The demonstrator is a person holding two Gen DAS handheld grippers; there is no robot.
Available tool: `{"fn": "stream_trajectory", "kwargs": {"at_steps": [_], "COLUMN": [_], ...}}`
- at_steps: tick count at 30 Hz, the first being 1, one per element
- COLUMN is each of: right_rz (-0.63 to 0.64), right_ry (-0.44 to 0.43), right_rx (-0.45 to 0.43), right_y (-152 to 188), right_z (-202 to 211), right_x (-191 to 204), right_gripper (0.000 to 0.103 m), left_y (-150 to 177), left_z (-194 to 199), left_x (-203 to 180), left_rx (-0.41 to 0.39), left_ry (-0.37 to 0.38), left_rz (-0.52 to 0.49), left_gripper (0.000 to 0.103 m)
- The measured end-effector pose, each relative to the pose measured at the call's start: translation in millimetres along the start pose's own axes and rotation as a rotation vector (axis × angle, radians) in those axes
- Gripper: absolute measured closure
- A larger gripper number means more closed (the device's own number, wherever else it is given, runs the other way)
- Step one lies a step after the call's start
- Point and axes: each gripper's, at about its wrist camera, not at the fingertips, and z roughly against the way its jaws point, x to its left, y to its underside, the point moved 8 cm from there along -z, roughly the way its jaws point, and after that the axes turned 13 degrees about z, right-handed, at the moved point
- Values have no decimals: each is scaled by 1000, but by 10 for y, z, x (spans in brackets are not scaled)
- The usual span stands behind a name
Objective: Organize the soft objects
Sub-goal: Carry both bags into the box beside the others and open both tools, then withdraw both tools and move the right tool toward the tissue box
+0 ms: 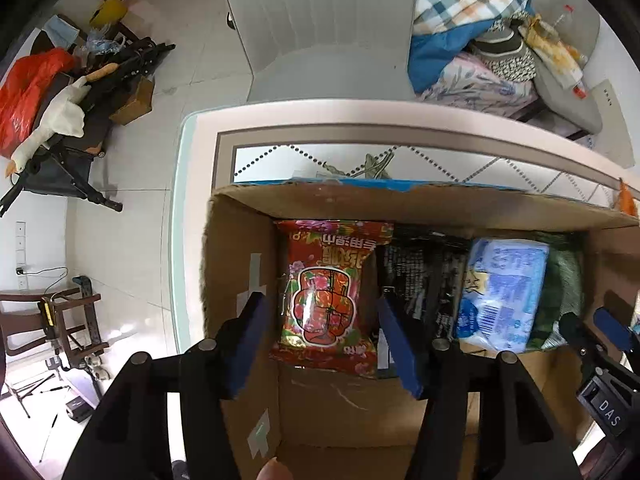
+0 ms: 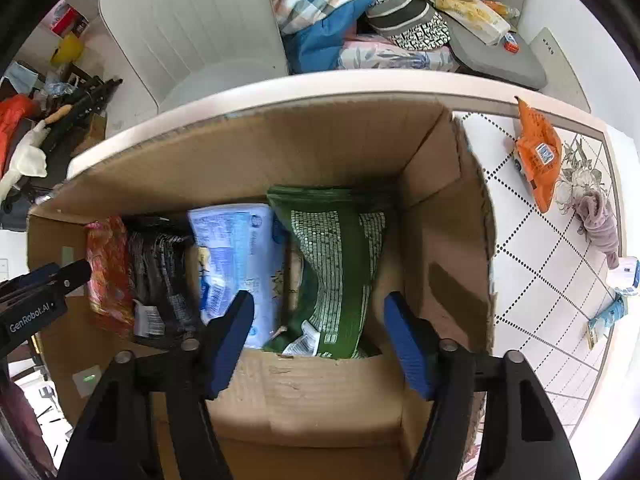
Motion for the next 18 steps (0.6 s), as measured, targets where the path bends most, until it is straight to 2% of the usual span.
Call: {"fn": "stream_trajectory", "kwargs": {"at_steps": [1,2,3,4,9,14,18], "right_rz": [4,10,20,29,89,102,101], "right_ry": [-11,-10,-3,0,0,38,12], "right_rx": [-4,-5,-6,-11,-17,-76,-104], "right_y": [4,13,31,60,337,629,927], "right_z": [40,63,102,144,308,525,729], "right_x": [11,18,22,43,186,229,283], "right_gripper": [31,26,18,15,1,0,0], "left_y": [16,33,67,94,383,791,1098], "left_z": [51,103,193,241,546,791,942], "left_x": [3,13,26,33,125,238,340], "left_rx": [-10,-22,-45,-59,-127,-196,-228], "left_ry": [6,10,22,36,58,74,77], "left_rz": [-4,-6,-1,2,17,23,35], "left_gripper": [37,28,10,5,5,5,5]}}
